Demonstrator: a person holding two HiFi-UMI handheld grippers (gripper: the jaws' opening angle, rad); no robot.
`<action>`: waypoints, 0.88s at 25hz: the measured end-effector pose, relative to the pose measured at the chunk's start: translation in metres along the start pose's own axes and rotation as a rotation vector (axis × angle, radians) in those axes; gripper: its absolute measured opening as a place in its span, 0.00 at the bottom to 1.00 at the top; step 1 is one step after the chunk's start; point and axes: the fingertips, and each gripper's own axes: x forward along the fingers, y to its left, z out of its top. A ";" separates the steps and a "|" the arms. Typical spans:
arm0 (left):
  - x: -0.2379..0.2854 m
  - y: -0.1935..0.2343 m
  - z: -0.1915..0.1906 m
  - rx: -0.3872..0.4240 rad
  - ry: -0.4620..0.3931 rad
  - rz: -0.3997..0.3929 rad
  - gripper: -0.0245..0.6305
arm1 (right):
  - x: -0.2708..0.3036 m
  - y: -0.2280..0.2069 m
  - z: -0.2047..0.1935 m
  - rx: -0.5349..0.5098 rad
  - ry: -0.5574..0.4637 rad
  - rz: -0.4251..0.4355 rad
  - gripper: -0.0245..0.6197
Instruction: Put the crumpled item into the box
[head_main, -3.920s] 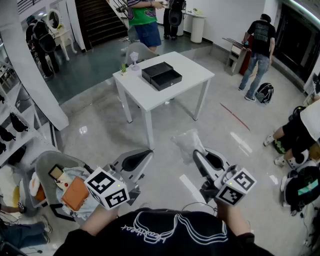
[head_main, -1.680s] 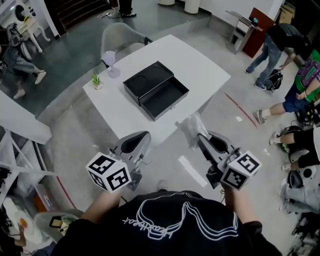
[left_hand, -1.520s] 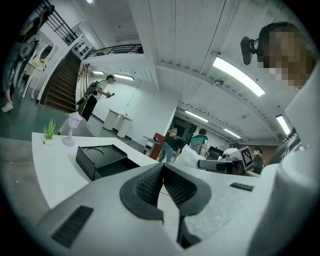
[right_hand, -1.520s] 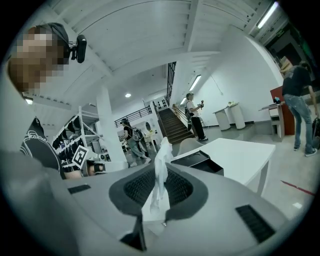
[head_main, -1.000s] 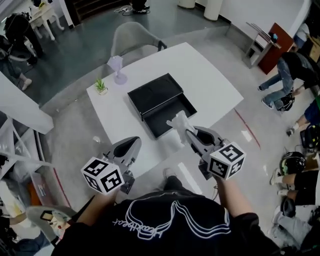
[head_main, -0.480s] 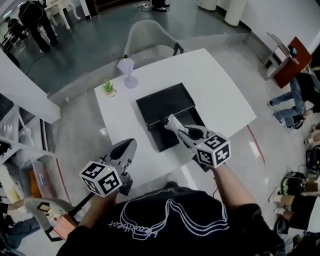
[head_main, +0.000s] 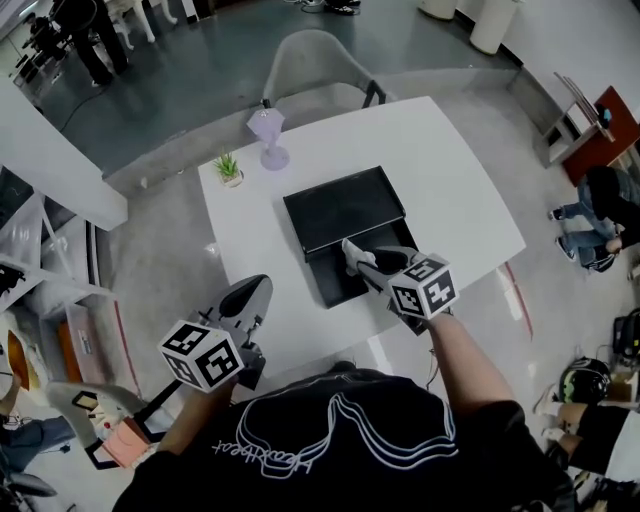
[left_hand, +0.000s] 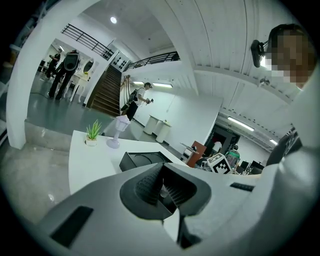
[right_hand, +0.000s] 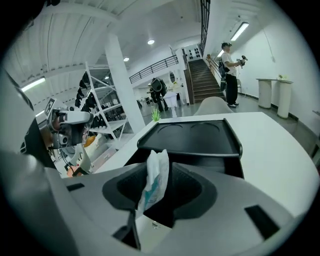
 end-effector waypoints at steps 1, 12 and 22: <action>0.000 0.001 0.000 0.000 0.000 0.001 0.05 | 0.001 -0.004 0.000 -0.003 0.008 -0.008 0.32; 0.009 0.005 -0.006 -0.009 0.015 -0.006 0.04 | -0.009 -0.043 -0.010 -0.019 0.043 -0.135 0.53; 0.012 -0.003 -0.013 0.002 0.047 -0.033 0.05 | -0.028 -0.044 -0.003 -0.040 -0.031 -0.244 0.60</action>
